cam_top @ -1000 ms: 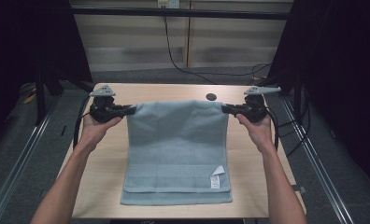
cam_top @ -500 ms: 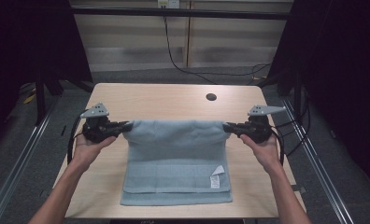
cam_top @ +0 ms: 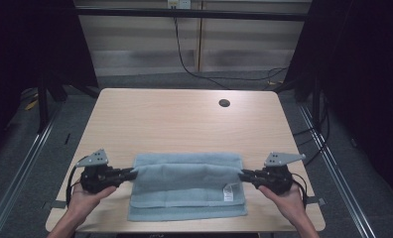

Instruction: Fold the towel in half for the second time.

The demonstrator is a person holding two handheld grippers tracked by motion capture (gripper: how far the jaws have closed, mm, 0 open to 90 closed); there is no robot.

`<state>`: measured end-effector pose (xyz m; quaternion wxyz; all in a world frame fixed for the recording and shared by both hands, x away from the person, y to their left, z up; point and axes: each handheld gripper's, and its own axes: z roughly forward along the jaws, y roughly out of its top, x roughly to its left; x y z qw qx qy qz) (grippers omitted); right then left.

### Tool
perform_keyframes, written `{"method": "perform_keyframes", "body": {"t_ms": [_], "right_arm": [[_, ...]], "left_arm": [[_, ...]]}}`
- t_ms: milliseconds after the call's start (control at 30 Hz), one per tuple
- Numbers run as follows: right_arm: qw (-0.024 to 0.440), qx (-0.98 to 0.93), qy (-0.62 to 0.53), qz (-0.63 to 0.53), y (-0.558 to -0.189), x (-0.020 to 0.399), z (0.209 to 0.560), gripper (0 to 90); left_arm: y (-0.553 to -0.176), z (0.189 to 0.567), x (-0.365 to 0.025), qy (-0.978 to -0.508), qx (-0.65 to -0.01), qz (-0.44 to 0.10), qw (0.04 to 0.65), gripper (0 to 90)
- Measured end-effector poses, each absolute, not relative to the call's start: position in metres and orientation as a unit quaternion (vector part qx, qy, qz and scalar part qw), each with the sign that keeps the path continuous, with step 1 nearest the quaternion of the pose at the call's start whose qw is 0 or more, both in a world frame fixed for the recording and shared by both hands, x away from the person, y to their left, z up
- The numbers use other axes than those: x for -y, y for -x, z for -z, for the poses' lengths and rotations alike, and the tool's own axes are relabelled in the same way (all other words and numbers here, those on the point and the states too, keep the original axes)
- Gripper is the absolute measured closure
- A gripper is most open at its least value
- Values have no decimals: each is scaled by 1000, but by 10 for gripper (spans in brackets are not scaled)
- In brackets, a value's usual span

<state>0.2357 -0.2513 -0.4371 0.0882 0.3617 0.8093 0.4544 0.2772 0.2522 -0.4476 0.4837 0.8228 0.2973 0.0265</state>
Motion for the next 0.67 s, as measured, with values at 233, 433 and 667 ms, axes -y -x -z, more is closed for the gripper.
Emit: {"method": "perform_keyframes", "body": {"t_ms": [233,433,667], "right_arm": [[80,-788,-376,-482,-214,267,445,677],[108,-766,-409,-484,-225,275,448,555],[124,-750,-440,-479,-226,284,460,419]], "left_arm": [[-268,445,-263,-808,-305,-30,503,623],[-288,454,-264,-804,-335,-75,486,434],[-289,469,-277,-791,-366,-83,483,313]]}}
